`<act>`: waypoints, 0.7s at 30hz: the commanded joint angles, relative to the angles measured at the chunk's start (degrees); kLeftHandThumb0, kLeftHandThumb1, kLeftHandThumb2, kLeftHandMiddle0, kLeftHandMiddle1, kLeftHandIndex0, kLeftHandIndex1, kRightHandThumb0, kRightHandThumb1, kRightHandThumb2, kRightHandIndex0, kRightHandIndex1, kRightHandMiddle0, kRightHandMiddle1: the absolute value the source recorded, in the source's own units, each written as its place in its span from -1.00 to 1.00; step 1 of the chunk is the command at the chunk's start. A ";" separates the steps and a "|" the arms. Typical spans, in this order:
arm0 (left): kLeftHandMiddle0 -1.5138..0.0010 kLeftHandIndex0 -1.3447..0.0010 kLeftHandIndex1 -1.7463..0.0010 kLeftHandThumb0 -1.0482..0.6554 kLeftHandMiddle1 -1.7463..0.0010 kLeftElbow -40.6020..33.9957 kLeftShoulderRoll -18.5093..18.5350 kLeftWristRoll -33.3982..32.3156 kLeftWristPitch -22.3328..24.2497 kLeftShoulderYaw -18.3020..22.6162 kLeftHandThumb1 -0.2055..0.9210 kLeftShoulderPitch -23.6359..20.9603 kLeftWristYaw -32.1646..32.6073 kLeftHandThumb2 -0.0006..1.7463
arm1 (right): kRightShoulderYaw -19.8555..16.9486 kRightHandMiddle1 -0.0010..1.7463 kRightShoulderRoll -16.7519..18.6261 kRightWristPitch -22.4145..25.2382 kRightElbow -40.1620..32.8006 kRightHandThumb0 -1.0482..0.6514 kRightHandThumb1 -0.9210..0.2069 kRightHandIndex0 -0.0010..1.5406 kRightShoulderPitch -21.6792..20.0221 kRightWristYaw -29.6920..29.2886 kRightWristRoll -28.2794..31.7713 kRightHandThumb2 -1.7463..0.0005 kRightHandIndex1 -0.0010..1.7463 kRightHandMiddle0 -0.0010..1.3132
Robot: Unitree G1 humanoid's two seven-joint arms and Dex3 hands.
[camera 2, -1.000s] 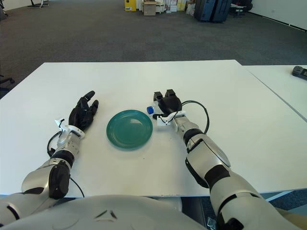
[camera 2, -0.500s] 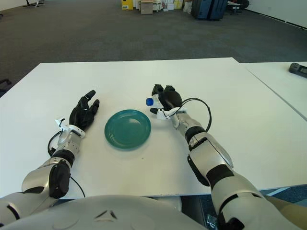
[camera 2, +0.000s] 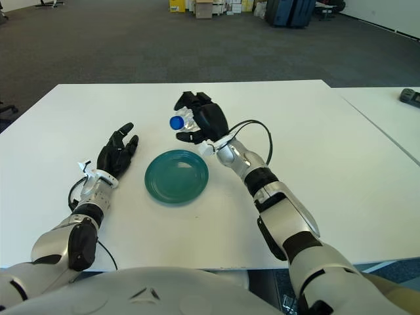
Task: Put the bottle into the plate.
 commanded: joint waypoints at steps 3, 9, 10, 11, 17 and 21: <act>0.14 0.92 -0.06 -0.71 0.91 0.74 -0.07 -0.20 0.91 0.21 1.00 0.09 -0.27 -0.01 | 0.06 1.00 -0.77 2.22 -8.39 -0.27 -0.14 0.50 5.51 3.47 -1.34 -0.33 1.00 -0.22; 0.16 0.95 -0.05 -0.71 0.92 0.52 -0.18 0.13 0.64 0.05 1.00 0.27 0.21 -0.01 | 1.27 1.00 0.00 4.15 -12.83 -0.27 -0.12 0.47 9.60 6.79 -2.97 -0.34 1.00 -0.21; 0.18 0.97 -0.05 -0.71 0.93 0.48 -0.20 0.16 0.62 0.03 1.00 0.30 0.24 0.00 | 1.62 1.00 0.21 4.44 -13.25 -0.28 -0.12 0.47 10.31 7.14 -3.36 -0.34 1.00 -0.21; 0.20 0.98 -0.04 -0.71 0.94 0.45 -0.21 0.18 0.60 0.01 1.00 0.34 0.28 0.00 | 1.98 1.00 0.43 4.65 -13.44 -0.28 -0.12 0.47 10.93 7.40 -3.75 -0.34 1.00 -0.21; 0.24 1.00 -0.01 -0.71 0.96 0.35 -0.25 0.44 0.41 -0.10 1.00 0.46 0.56 0.01 | 2.92 1.00 0.97 4.83 -13.48 -0.28 -0.10 0.45 12.67 8.90 -4.15 -0.36 1.00 -0.19; 0.24 1.00 0.00 -0.72 0.96 0.24 -0.33 0.58 0.60 -0.15 1.00 0.36 1.10 0.03 | 4.65 1.00 1.43 3.27 -11.60 -0.29 -0.05 0.47 14.42 9.99 -3.78 -0.40 1.00 -0.16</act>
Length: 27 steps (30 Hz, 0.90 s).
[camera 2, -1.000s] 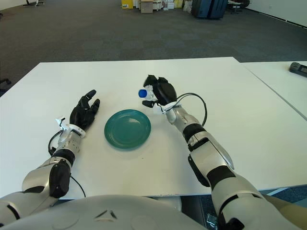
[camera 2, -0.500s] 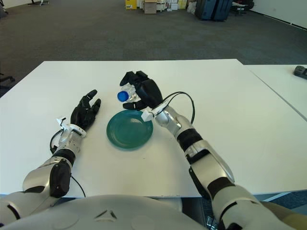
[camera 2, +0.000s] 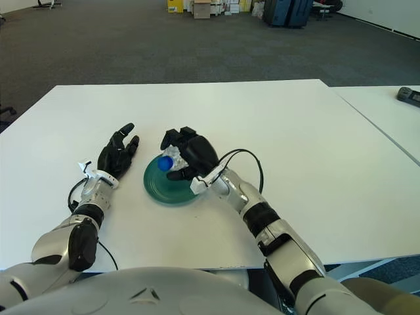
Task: Put the bottle into the plate.
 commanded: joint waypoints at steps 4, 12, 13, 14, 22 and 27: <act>0.22 1.00 0.00 -0.72 0.96 0.37 -0.04 0.23 0.76 -0.10 1.00 0.22 1.19 0.03 | 0.73 1.00 0.25 0.18 -1.70 -0.29 -0.05 0.47 1.26 3.92 0.87 -0.40 1.00 -0.16; 0.18 1.00 -0.02 -0.74 0.94 0.38 0.01 0.28 1.07 -0.20 1.00 0.09 1.34 0.03 | 1.86 1.00 0.15 2.60 0.65 -0.29 -0.03 0.48 1.95 2.85 -2.37 -0.42 1.00 -0.15; 0.18 1.00 -0.02 -0.74 0.94 0.37 0.01 0.29 1.08 -0.21 1.00 0.09 1.36 0.03 | 1.92 1.00 0.26 2.49 1.22 -0.29 -0.04 0.47 1.90 2.67 -2.30 -0.41 1.00 -0.15; 0.18 1.00 -0.03 -0.74 0.93 0.38 0.02 0.32 1.08 -0.24 1.00 0.09 1.39 0.03 | 1.83 1.00 0.53 2.17 2.10 -0.29 -0.04 0.47 2.00 2.92 -1.53 -0.41 1.00 -0.15; 0.16 0.99 -0.04 -0.74 0.92 0.50 0.21 0.35 1.16 -0.19 1.00 -0.01 1.24 0.05 | 0.72 1.00 2.40 -3.01 6.68 -0.28 -0.15 0.22 2.05 7.18 6.40 -0.32 1.00 -0.23; 0.16 0.99 -0.05 -0.74 0.93 0.53 0.23 0.13 1.48 -0.06 1.00 -0.09 0.95 0.05 | 1.09 0.74 1.76 -6.70 8.79 -0.56 -0.77 -0.75 0.71 10.67 8.37 0.39 0.68 -0.65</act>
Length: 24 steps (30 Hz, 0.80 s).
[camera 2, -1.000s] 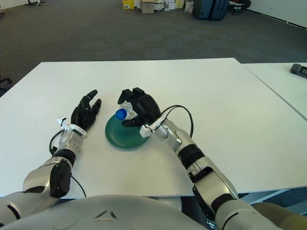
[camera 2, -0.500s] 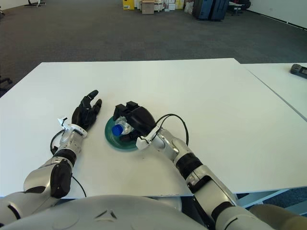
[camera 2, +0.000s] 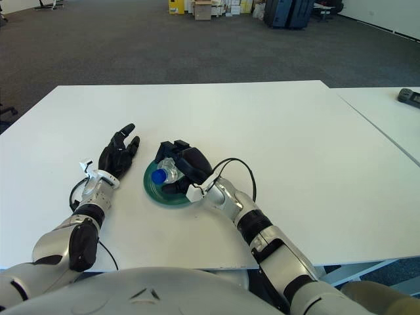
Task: Put the bottle into the plate.
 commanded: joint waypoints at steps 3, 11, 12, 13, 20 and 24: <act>0.18 0.99 -0.05 -0.73 0.93 0.42 0.32 -0.18 1.51 0.09 1.00 -0.07 0.12 0.05 | 1.48 0.04 -2.24 -1.32 1.71 -0.85 -0.93 -0.83 -1.00 4.51 -1.27 0.37 -0.23 -0.89; 0.22 1.00 -0.02 -0.72 0.95 -1.27 -0.14 -0.38 1.88 -0.13 1.00 0.87 -0.52 0.05 | 1.92 -0.83 -4.93 -2.97 1.19 -0.99 -1.00 -0.97 -2.42 8.75 -2.33 0.21 -0.95 -0.99; 0.22 1.00 -0.01 -0.72 0.95 -1.42 -0.18 -0.33 1.94 -0.17 1.00 0.92 -0.42 0.05 | 1.85 -0.89 -5.08 -3.05 1.23 -0.99 -1.00 -0.98 -2.58 9.30 -2.14 0.20 -0.97 -1.00; 0.23 1.00 -0.01 -0.72 0.96 -1.53 -0.20 -0.31 2.00 -0.20 1.00 0.95 -0.37 0.06 | 1.79 -0.93 -5.13 -3.11 1.25 -1.00 -1.00 -0.99 -2.65 9.64 -2.02 0.19 -0.98 -1.00; 0.23 1.00 0.00 -0.73 0.96 -2.28 -0.27 0.00 2.62 -0.46 1.00 1.18 0.58 0.08 | 0.79 -1.00 -5.48 -3.35 1.53 -1.00 -1.00 -1.00 -3.79 12.78 -0.42 0.09 -1.00 -1.00; 0.23 1.00 0.00 -0.74 0.96 -2.39 -0.24 -0.02 2.87 -0.44 1.00 1.21 0.71 0.10 | 0.06 -1.00 -5.72 -3.51 1.19 -1.00 -1.00 -1.00 -4.22 14.16 0.36 0.04 -1.00 -1.00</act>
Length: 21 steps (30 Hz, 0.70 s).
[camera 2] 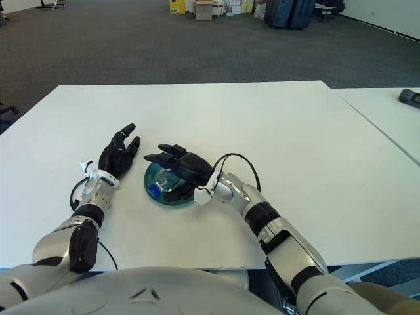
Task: Put the bottle into the plate.
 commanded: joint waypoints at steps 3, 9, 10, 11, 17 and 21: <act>0.23 1.00 0.02 -0.76 0.96 -0.04 0.10 -0.22 0.92 -0.02 1.00 0.44 0.38 0.11 | -1.56 -1.00 -1.69 0.74 0.08 -1.00 -1.00 -1.00 -0.88 2.22 1.30 0.00 -1.00 -0.99; 0.26 1.00 0.12 -0.78 0.97 0.63 0.29 -0.53 0.78 0.36 1.00 0.18 -0.18 0.12 | -6.05 -1.00 -3.59 0.16 0.84 -1.00 -1.00 -1.00 -4.54 1.73 3.68 -0.03 -1.00 -1.00; 0.25 1.00 0.13 -0.78 0.97 0.64 0.25 -0.55 0.65 0.39 1.00 0.18 -0.25 0.12 | -6.96 -1.00 -3.76 0.17 1.22 -1.00 -1.00 -1.00 -5.13 1.41 4.16 -0.03 -1.00 -1.00; 0.25 1.00 0.14 -0.78 0.97 0.65 0.23 -0.56 0.58 0.41 1.00 0.18 -0.30 0.12 | -7.49 -1.00 -3.78 0.14 1.47 -1.00 -1.00 -1.00 -5.40 1.22 4.36 -0.03 -1.00 -1.00; 0.15 1.00 0.04 -0.78 0.92 1.30 0.34 -0.27 0.12 0.42 1.00 -0.12 -0.13 0.13 | -15.47 -1.00 -4.06 1.38 5.78 -1.00 -1.00 -1.00 -7.60 -3.05 9.78 -0.03 -1.00 -1.00; 0.08 0.98 -0.01 -0.79 0.89 1.71 0.52 0.09 -0.49 0.23 1.00 -0.26 -0.02 0.12 | -21.27 -1.00 -2.37 2.38 7.84 -1.00 -1.00 -1.00 -7.13 0.02 19.96 -0.06 -1.00 -1.00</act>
